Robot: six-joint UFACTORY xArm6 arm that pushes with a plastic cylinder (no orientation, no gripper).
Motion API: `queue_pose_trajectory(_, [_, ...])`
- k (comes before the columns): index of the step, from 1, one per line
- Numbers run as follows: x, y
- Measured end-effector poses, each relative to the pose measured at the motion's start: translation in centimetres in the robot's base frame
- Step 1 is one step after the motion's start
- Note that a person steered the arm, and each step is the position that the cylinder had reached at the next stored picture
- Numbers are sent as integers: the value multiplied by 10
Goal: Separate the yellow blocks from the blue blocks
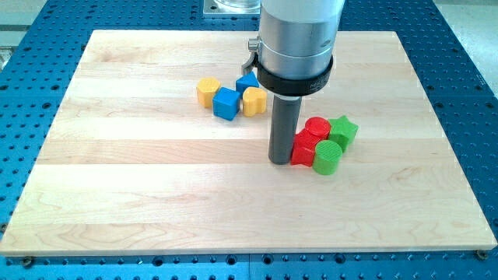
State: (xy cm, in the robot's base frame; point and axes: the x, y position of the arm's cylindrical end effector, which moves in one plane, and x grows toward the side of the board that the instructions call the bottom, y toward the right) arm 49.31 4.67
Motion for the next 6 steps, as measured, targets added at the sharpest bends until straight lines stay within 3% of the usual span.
queue_pose_trajectory(3, [1, -6])
queue_pose_trajectory(5, [-100, -18])
queue_pose_trajectory(6, [-115, -76])
